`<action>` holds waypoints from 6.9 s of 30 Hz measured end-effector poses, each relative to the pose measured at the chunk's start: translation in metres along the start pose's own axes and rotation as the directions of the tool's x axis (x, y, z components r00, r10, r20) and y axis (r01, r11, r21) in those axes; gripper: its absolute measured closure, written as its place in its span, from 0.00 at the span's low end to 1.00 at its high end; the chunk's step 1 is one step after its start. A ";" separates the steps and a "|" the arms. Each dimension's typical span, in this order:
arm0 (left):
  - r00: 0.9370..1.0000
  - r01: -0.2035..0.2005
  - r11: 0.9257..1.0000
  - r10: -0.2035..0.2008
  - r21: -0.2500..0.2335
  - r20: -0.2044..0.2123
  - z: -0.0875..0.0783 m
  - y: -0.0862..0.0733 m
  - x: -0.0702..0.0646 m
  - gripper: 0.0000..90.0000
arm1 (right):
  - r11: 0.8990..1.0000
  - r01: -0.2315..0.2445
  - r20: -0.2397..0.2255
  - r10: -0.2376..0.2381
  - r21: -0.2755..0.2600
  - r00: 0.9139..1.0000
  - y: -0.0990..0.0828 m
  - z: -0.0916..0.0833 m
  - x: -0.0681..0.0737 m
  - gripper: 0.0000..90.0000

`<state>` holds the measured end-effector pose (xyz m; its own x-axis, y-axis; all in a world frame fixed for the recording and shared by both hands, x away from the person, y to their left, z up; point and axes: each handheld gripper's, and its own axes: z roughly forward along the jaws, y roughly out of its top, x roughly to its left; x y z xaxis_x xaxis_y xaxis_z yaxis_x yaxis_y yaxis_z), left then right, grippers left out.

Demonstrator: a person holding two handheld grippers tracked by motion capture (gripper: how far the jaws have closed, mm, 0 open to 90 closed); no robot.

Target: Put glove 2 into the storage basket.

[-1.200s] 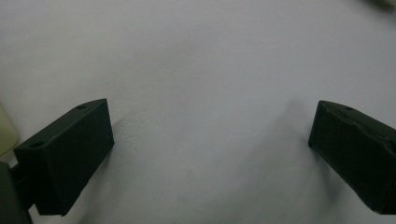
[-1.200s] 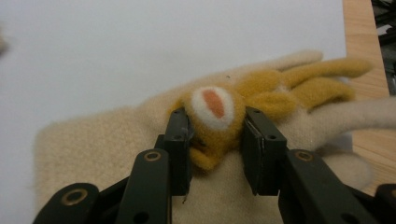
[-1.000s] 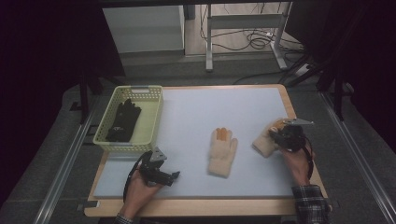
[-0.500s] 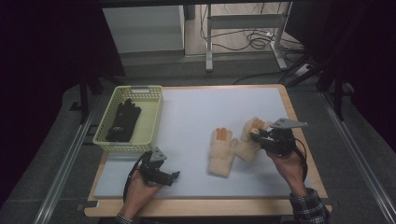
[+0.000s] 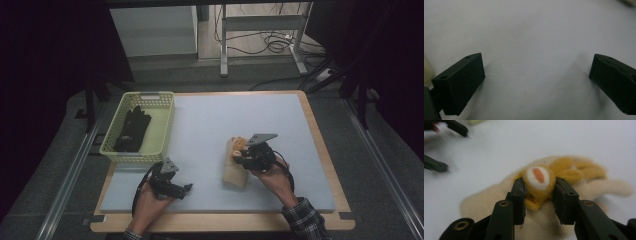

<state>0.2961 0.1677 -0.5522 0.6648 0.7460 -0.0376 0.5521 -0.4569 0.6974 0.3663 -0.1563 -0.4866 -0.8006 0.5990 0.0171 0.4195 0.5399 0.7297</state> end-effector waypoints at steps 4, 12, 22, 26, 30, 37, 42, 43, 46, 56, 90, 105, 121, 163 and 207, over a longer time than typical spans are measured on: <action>1.000 0.000 1.000 0.000 0.000 0.000 0.000 0.000 0.000 0.00 | 0.999 -0.025 -0.014 0.025 0.023 1.000 -0.011 0.013 -0.001 0.55; 1.000 -0.002 1.000 0.002 0.000 -0.001 0.000 0.000 0.000 0.00 | 0.999 -0.034 0.008 0.034 -0.012 0.999 -0.009 -0.002 -0.003 0.42; 1.000 0.001 1.000 -0.001 0.000 0.000 0.000 0.000 0.000 0.00 | 0.991 -0.106 0.119 0.115 -0.079 0.986 -0.005 -0.021 -0.037 0.73; 1.000 0.000 1.000 0.000 0.000 0.000 0.000 0.000 0.000 0.00 | 0.994 -0.090 0.153 0.099 -0.060 0.983 0.005 -0.002 -0.045 0.73; 1.000 0.000 1.000 0.000 0.000 0.001 0.000 0.000 0.000 0.00 | 0.997 -0.077 0.202 0.074 0.006 0.977 0.007 0.022 -0.054 0.73; 1.000 0.000 1.000 0.000 0.000 0.001 0.000 0.000 0.000 0.00 | 0.997 -0.082 0.228 0.080 0.000 0.970 0.013 0.042 -0.060 0.68; 1.000 0.001 1.000 -0.001 0.000 0.001 0.000 0.000 0.000 0.00 | 0.992 -0.105 0.229 0.119 -0.070 0.966 0.020 0.031 -0.063 0.67; 1.000 0.001 1.000 -0.001 0.000 0.001 0.000 0.000 0.000 0.00 | 0.992 -0.110 0.232 0.123 -0.067 0.965 0.020 0.028 -0.063 0.66; 1.000 0.000 1.000 0.000 0.000 0.001 0.000 0.000 0.000 0.00 | 0.990 -0.119 0.229 0.132 -0.069 0.964 0.015 0.021 -0.065 0.65; 1.000 0.000 1.000 0.000 0.000 0.000 0.000 0.000 0.000 0.00 | 0.989 -0.137 0.136 0.144 -0.060 0.980 -0.014 -0.010 -0.053 0.79; 1.000 -0.001 1.000 0.001 0.000 0.000 0.000 0.000 0.000 0.00 | 1.000 0.000 -0.035 0.000 0.002 0.999 -0.031 0.036 0.031 0.92; 1.000 -0.002 1.000 0.002 -0.001 -0.001 0.000 0.000 0.000 0.01 | 1.000 0.027 -0.028 -0.026 0.003 0.999 -0.021 0.045 0.035 0.83; 1.000 -0.002 1.000 0.002 -0.001 -0.001 0.000 0.000 0.000 0.01 | 0.999 0.007 0.044 -0.005 -0.045 0.999 -0.029 -0.003 0.015 0.67; 1.000 -0.003 1.000 0.003 0.003 0.004 0.000 0.001 0.000 0.01 | 0.989 -0.145 0.260 0.144 -0.015 0.955 -0.115 -0.059 -0.042 0.19; 0.971 -0.209 0.957 0.179 0.201 0.157 0.092 0.136 -0.031 0.19 | 0.989 -0.144 0.268 0.143 -0.017 0.953 -0.116 -0.059 -0.040 0.18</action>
<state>0.3972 0.0376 -0.5221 0.8235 0.5668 -0.0242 0.4907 -0.6903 0.5317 0.3247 -0.2782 -0.5311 -0.5877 0.8067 -0.0625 0.5231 0.4377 0.7313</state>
